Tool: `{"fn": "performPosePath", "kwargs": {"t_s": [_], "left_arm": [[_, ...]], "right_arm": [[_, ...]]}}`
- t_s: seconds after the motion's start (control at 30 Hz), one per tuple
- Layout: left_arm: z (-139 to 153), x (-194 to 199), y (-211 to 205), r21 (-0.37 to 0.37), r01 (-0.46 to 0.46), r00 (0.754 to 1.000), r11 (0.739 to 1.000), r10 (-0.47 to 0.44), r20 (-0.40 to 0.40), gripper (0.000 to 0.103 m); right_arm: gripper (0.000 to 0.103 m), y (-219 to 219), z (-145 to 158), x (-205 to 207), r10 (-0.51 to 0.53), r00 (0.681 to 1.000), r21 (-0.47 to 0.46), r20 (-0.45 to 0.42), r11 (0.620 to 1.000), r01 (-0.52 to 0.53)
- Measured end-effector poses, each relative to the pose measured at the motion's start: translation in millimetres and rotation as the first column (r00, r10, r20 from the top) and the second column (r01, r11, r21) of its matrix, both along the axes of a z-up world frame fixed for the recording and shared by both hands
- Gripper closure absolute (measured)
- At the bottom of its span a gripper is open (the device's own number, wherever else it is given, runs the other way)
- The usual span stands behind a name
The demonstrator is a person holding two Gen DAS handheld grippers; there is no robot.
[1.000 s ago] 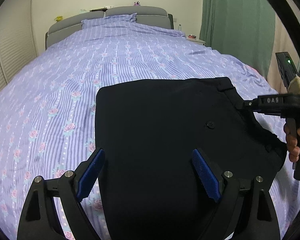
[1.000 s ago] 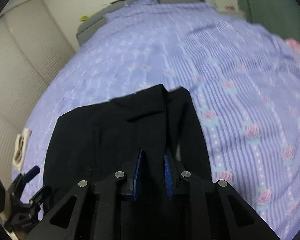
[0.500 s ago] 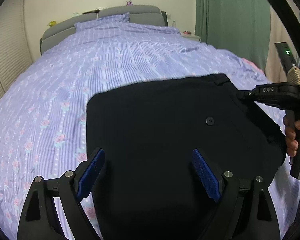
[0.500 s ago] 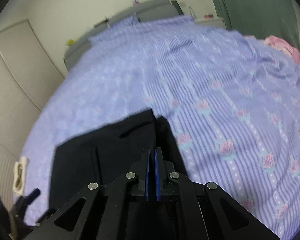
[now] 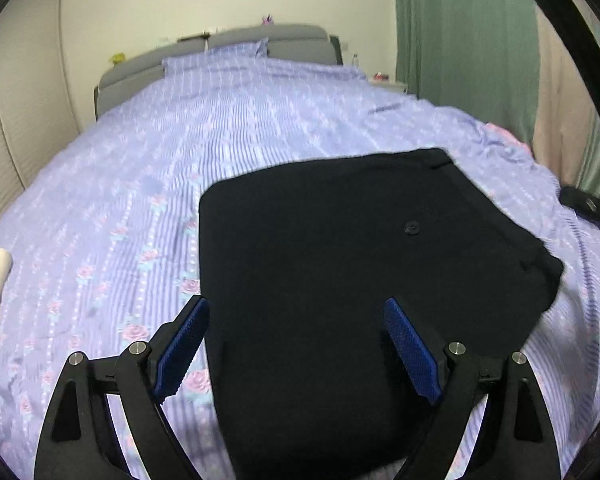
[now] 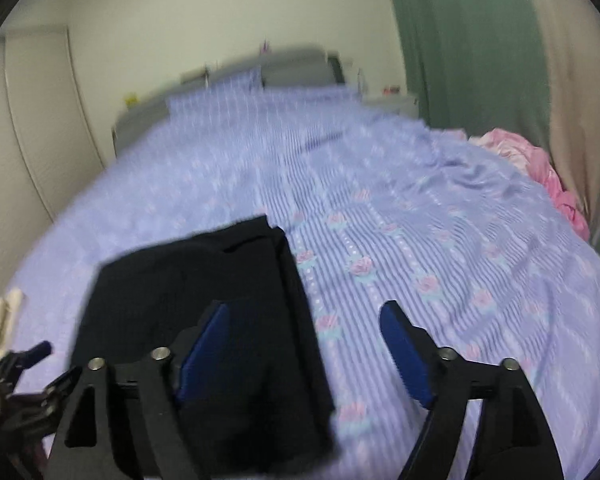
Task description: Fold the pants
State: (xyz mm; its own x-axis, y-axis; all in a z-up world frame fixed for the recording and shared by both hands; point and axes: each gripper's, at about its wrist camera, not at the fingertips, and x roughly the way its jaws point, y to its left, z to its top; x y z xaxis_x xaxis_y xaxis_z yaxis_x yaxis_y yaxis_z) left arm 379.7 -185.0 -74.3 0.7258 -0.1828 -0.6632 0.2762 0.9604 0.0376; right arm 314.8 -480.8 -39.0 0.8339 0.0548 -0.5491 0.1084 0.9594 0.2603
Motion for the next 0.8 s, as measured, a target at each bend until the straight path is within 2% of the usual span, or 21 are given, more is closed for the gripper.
{"fn": "performPosePath", "kwargs": {"t_s": [0.03, 0.1, 0.23, 0.27, 0.3, 0.33, 0.43, 0.6, 0.7, 0.73, 0.8], "left_arm": [[2, -5, 0, -0.001, 0.0, 1.0, 1.0, 0.0, 0.008, 0.011], [5, -15, 1, -0.001, 0.006, 1.0, 1.0, -0.006, 0.018, 0.011], [6, -23, -8, 0.047, -0.001, 1.0, 0.999, -0.001, 0.031, 0.011], [6, -25, -10, 0.063, -0.015, 0.999, 0.998, 0.012, 0.039, 0.011], [6, -26, -12, 0.069, -0.026, 0.999, 0.997, 0.023, 0.045, 0.011], [7, -28, -13, 0.069, -0.026, 0.999, 0.997, 0.023, 0.047, 0.011], [8, -30, -19, 0.068, -0.021, 0.998, 0.997, 0.017, 0.055, 0.011], [8, -30, -28, 0.083, -0.008, 0.998, 0.997, 0.002, 0.062, 0.011], [6, -28, -28, 0.074, -0.012, 0.998, 0.997, 0.008, 0.056, 0.011], [5, -26, -26, 0.063, -0.021, 0.998, 0.998, 0.018, 0.053, 0.011], [3, -23, -24, 0.045, -0.039, 0.998, 0.998, 0.037, 0.041, 0.011]], "right_arm": [[0.011, -1, -3, -14, 0.007, 0.999, 0.047, 0.031, 0.999, -0.009], [0.011, -2, -13, -23, 0.035, 0.999, 0.104, 0.038, 0.994, -0.038], [0.011, -11, -34, -1, 0.022, 0.999, 0.14, -0.033, 0.99, -0.017], [0.011, -15, -40, 7, 0.038, 0.998, 0.175, -0.053, 0.984, -0.028], [0.011, -20, -46, 14, 0.049, 0.996, 0.226, -0.076, 0.974, -0.031], [0.011, -28, -56, 19, 0.033, 0.993, 0.317, -0.111, 0.948, 0.004], [0.011, -38, -79, 18, 0.018, 0.995, 0.477, -0.1, 0.878, 0.032], [0.01, -37, -99, 17, 0.016, 0.998, 0.563, -0.067, 0.826, 0.025], [0.01, -33, -106, 14, 0.039, 0.997, 0.629, -0.065, 0.777, 0.011], [0.01, -28, -109, 15, 0.05, 0.995, 0.634, -0.085, 0.773, 0.015], [0.01, -24, -110, 18, 0.044, 0.994, 0.609, -0.099, 0.793, 0.025]]}}
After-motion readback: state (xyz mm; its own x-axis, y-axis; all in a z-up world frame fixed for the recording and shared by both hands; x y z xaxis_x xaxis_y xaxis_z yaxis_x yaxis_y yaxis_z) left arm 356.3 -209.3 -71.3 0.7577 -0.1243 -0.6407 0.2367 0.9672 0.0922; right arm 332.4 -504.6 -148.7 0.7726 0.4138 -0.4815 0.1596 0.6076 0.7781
